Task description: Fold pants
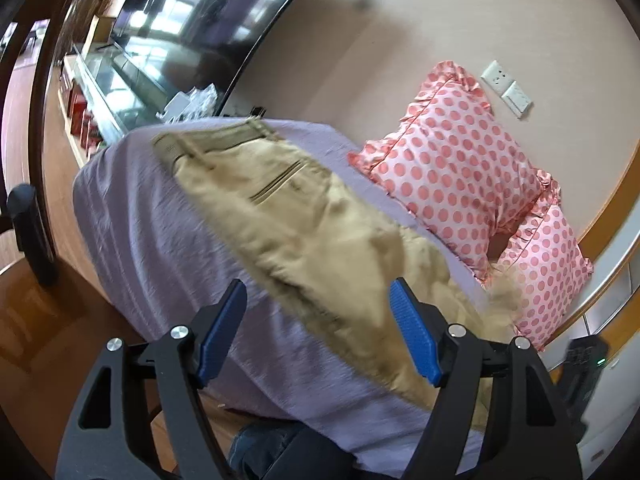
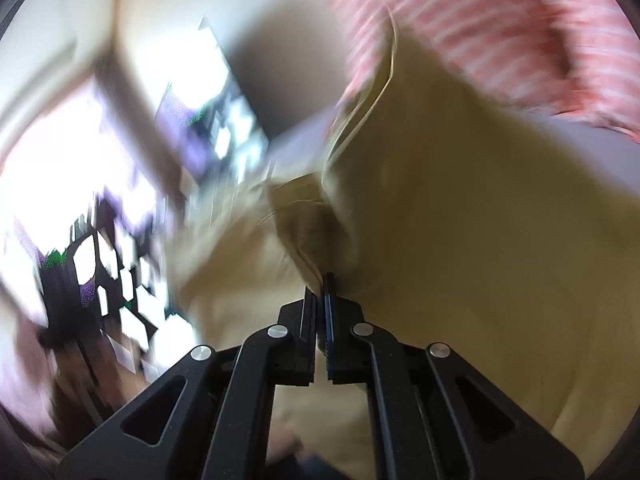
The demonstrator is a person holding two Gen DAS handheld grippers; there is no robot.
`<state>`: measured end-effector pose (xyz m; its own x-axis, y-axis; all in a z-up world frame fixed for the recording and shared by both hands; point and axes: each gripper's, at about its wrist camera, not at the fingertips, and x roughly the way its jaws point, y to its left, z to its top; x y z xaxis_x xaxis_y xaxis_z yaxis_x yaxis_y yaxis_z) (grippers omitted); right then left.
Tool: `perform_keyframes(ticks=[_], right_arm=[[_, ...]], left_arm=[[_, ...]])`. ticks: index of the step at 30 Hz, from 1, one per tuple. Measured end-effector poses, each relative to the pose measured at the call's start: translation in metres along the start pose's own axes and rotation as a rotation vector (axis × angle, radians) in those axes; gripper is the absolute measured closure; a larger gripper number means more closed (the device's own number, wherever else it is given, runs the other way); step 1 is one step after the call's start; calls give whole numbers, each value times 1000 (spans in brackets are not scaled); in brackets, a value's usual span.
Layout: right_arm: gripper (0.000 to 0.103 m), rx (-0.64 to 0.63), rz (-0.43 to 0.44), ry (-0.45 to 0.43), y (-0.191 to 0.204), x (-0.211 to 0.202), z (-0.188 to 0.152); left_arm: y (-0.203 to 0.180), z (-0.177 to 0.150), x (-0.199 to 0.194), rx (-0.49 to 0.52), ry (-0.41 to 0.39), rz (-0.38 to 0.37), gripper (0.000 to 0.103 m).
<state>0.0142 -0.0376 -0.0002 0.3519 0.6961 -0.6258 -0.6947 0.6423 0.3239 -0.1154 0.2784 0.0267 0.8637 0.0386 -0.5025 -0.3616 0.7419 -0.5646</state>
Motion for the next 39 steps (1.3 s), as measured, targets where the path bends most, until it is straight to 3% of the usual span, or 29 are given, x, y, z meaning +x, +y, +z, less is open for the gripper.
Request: perform_keyframes(ticks=[2, 4, 5, 6, 9, 15, 21, 26, 30, 34, 36, 38, 39], right_arm=[[87, -19, -12, 19, 5, 0, -6], [61, -8, -3, 9, 3, -7, -8], [33, 7, -6, -12, 0, -15, -8], [18, 20, -19, -41, -3, -23, -7], [17, 75, -12, -106, -11, -40, -13], [17, 194, 36, -75, -28, -28, -9], [17, 213, 63, -78, -28, -23, -4], [17, 233, 72, -85, -33, -22, -6], [17, 248, 83, -92, -35, -22, -7], [16, 261, 102, -108, -38, -27, -10], [16, 268, 106, -113, -40, -29, -11], [16, 279, 114, -121, -44, -32, -12], [16, 283, 117, -126, -46, -35, -13]], left_arm=[[7, -3, 3, 9, 31, -5, 29], [11, -6, 7, 28, 60, -1, 29], [12, -8, 10, 35, 79, -9, 29], [13, -10, 12, 35, 89, -19, 29], [10, -17, 22, 37, 122, -47, 29], [-3, -20, 43, 25, 163, -87, 29], [-8, -9, 56, -21, 174, -54, 29], [-4, 16, 38, -61, 69, -63, 31], [12, 45, 41, -108, 11, -12, 32], [36, 69, 48, -177, -31, 29, 44], [49, 75, 56, -217, -25, 37, 58], [57, 77, 59, -234, -20, 57, 94], [54, 79, 58, -213, -22, 67, 95]])
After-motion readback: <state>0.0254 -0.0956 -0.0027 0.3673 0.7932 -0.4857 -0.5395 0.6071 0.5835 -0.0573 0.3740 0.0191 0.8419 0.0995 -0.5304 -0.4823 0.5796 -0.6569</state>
